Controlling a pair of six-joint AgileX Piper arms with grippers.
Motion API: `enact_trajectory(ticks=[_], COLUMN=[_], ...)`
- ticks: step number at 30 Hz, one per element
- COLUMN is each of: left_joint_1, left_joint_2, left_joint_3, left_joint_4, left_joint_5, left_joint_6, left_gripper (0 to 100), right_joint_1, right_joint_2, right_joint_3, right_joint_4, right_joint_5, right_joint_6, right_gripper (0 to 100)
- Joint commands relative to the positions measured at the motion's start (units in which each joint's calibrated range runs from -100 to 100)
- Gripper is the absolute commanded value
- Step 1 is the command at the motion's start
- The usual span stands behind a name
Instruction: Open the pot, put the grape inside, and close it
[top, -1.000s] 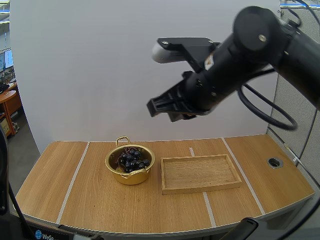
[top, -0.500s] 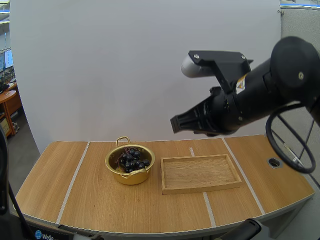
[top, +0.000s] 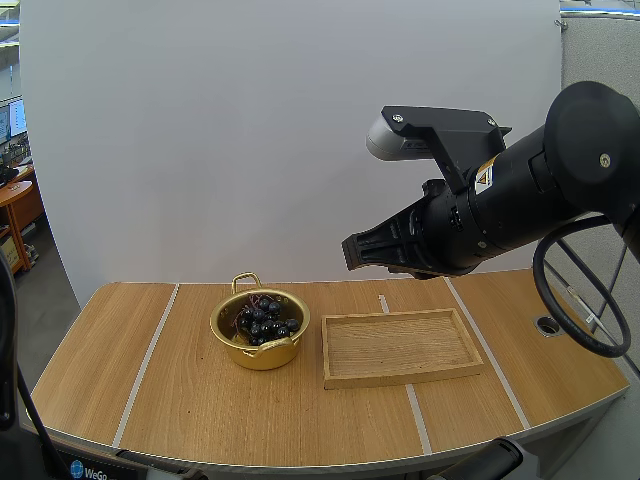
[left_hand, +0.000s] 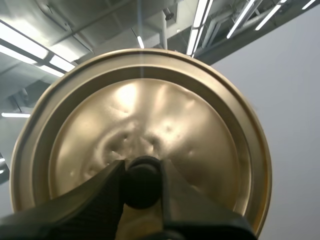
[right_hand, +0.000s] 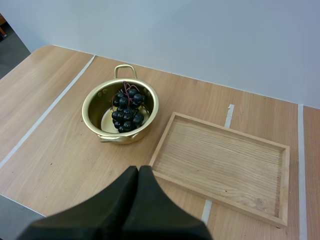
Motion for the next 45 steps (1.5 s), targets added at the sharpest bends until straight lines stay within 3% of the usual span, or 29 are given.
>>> enact_trajectory(ticks=[1, 3, 15, 24, 35, 45], left_joint_1=[-0.27, -0.27, -0.27, -0.27, -0.27, -0.27], left_joint_2=[-0.28, 0.61, 6.04, 6.36, 7.42, 13.78], left_joint_3=[-0.38, -0.38, 5.31, 25.14, 48.15, 56.28], left_joint_4=[-0.09, -0.79, -5.25, -14.43, -14.88, -14.88], left_joint_5=[18.21, 25.13, 25.13, 25.13, 25.13, 25.13], left_joint_6=[-1.25, -1.25, 1.79, 7.11, 13.23, 14.41], left_gripper=[0, 0, 0, 0, 0, 0], right_joint_1=[-0.29, -0.29, -0.29, -0.29, -0.29, -0.29], right_joint_2=[-0.51, -0.51, -0.51, -0.51, -0.51, -0.51], right_joint_3=[0.19, 0.19, 0.91, 5.37, 5.65, 5.65], right_joint_4=[-0.30, -0.30, -0.57, -0.69, -0.69, -0.69], right_joint_5=[0.00, 0.00, 0.00, 0.00, 0.00, 0.00], right_joint_6=[-0.38, -0.38, -0.38, -0.38, -0.38, -0.38], right_gripper=[0, 0, 0, 0, 0, 0])
